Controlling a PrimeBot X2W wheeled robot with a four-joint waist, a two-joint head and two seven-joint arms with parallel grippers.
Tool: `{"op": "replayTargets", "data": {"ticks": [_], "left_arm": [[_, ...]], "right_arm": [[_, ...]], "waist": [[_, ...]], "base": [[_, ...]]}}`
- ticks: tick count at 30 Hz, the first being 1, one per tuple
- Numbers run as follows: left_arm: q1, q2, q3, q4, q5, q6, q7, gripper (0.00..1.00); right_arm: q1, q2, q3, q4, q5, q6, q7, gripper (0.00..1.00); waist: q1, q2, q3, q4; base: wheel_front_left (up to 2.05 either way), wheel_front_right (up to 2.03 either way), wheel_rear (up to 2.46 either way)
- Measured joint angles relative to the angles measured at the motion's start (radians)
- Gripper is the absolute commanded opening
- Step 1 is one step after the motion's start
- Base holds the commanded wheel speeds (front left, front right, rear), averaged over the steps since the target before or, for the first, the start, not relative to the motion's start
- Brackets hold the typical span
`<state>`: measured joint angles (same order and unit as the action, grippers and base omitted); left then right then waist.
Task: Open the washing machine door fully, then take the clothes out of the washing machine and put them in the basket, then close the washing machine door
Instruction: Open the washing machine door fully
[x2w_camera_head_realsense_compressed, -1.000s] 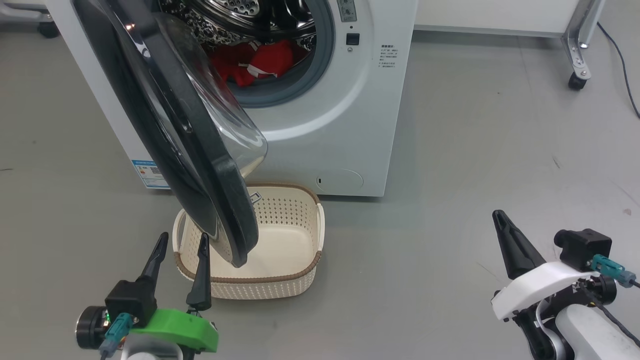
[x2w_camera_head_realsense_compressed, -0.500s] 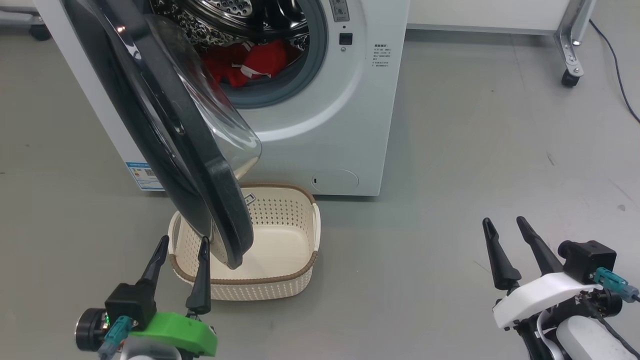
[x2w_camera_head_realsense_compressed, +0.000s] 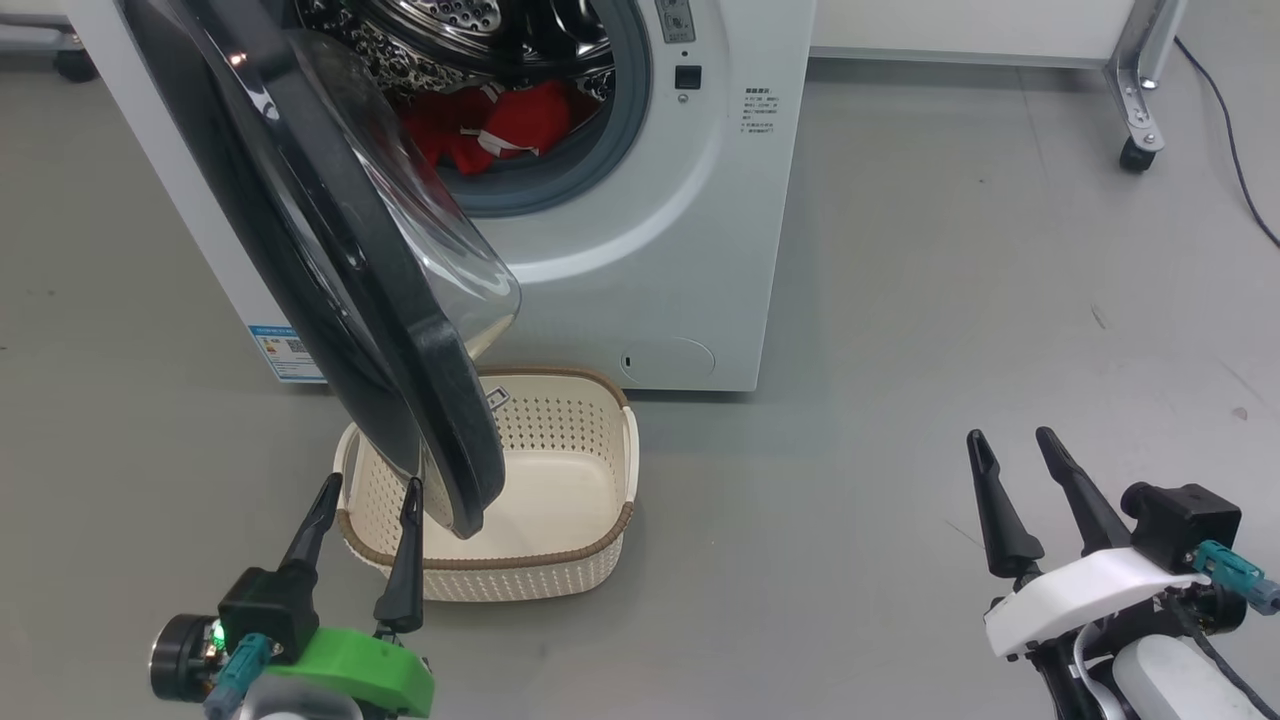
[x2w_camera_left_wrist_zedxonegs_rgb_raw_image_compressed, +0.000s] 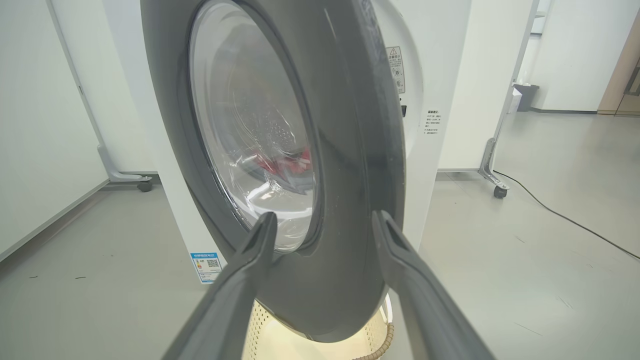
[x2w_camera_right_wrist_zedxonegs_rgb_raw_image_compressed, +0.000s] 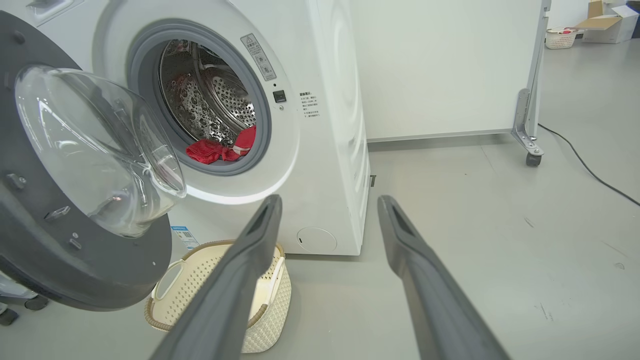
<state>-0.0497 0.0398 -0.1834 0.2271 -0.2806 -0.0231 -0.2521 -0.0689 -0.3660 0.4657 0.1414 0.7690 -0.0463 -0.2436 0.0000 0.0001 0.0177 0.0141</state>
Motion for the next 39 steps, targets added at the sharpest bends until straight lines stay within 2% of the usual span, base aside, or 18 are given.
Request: {"op": "replayTargets", "data": {"ticks": [39], "left_arm": [[0.011, 0.000, 0.017, 0.001, -0.001, -0.010, 0.000, 1.00]], "right_arm": [[0.057, 0.013, -0.029, -0.049, -0.069, 0.000, -0.001, 1.00]], "waist": [[0.0000, 0.0000, 0.006, 0.001]], "base": [[0.00, 0.00, 0.00]]}}
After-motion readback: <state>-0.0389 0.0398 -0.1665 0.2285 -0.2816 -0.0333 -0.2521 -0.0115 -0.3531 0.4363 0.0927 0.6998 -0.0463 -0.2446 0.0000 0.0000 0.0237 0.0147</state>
